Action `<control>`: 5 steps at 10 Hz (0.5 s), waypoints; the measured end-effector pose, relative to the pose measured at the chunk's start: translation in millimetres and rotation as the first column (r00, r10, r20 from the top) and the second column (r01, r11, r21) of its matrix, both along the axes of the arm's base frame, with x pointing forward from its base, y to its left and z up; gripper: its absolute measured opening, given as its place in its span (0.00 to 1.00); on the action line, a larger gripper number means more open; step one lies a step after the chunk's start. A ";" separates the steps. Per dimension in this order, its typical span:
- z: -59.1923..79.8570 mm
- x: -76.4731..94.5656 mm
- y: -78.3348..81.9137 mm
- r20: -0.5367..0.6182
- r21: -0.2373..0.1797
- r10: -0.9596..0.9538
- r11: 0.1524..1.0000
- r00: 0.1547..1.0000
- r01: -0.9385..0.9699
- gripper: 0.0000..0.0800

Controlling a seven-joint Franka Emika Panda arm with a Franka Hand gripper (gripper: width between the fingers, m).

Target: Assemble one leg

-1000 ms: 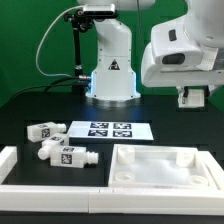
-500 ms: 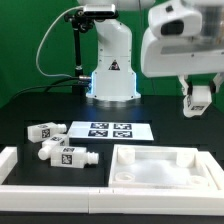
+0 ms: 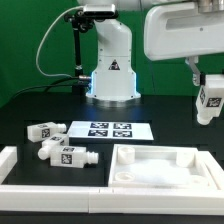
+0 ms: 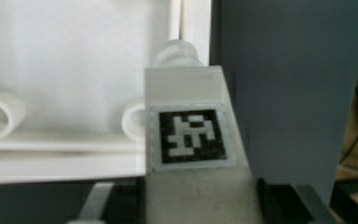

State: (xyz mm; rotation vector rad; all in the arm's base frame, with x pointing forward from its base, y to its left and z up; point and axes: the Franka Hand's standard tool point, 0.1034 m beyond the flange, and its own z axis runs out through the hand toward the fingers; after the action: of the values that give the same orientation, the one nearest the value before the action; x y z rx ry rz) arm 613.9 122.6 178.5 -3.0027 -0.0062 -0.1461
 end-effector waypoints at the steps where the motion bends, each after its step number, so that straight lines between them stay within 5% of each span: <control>1: -2.6 3.0 -0.6 0.088 0.001 -0.006 1.000 0.996 0.006 0.36; 5: -31.7 48.8 -33.0 0.461 -0.067 0.069 0.997 0.885 -0.043 0.36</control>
Offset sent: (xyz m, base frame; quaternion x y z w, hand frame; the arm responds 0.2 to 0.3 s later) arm 0.0679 -0.0407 -0.0187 -0.0241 0.2575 -0.1024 0.9605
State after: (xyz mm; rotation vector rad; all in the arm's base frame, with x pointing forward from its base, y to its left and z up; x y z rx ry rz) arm 662.7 89.7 146.8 -2.9350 -0.1482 -0.8658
